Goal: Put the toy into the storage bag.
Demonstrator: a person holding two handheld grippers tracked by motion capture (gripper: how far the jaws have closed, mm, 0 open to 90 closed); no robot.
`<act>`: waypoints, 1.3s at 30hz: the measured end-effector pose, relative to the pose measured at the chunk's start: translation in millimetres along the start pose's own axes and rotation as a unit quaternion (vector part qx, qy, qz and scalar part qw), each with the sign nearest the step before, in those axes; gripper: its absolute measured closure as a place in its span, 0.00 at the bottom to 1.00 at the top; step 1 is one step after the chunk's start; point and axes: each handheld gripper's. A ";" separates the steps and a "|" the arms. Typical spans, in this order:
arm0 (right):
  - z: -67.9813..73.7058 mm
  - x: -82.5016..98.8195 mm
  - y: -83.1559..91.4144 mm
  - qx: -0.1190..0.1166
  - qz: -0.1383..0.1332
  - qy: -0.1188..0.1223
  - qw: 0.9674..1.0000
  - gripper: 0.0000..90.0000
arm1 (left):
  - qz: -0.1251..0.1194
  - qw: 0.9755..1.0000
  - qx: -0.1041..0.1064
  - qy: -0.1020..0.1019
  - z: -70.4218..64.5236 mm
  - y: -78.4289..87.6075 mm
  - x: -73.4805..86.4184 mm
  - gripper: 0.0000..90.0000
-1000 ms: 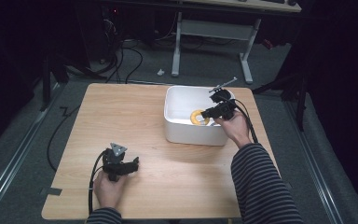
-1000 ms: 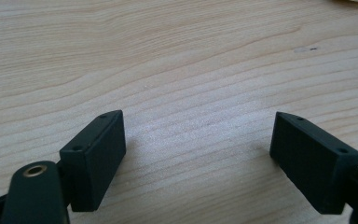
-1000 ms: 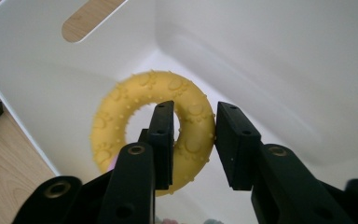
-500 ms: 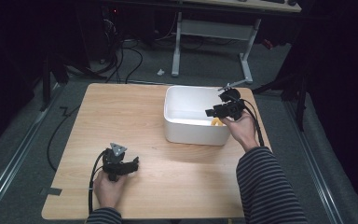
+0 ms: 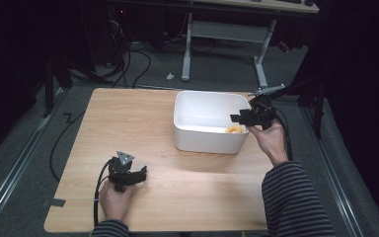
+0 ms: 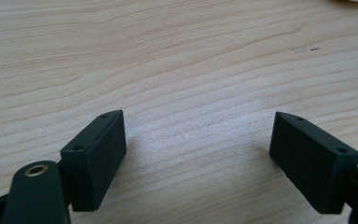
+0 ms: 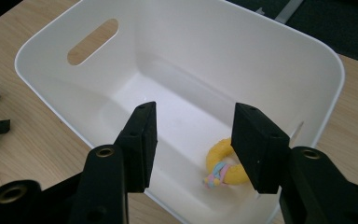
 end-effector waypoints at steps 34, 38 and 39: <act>-8.7 46.9 49.9 0.025 -0.044 -0.027 0.998 0.53 | 0.000 1.000 0.000 0.000 0.0 0.0 0.0 0.21; -6.6 54.4 55.6 0.025 -0.051 -0.028 0.998 0.53 | 0.000 1.000 0.000 0.000 0.0 0.0 0.0 0.21; -6.2 56.7 56.9 0.026 -0.052 -0.028 0.998 0.53 | 0.000 1.000 0.000 0.000 0.0 0.0 0.0 0.21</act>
Point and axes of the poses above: each handheld gripper's, and its own axes: y roughly backward along the jaws, x roughly out of its underside, z roughly to its left, and after that the axes turned 11 degrees about y, right-handed
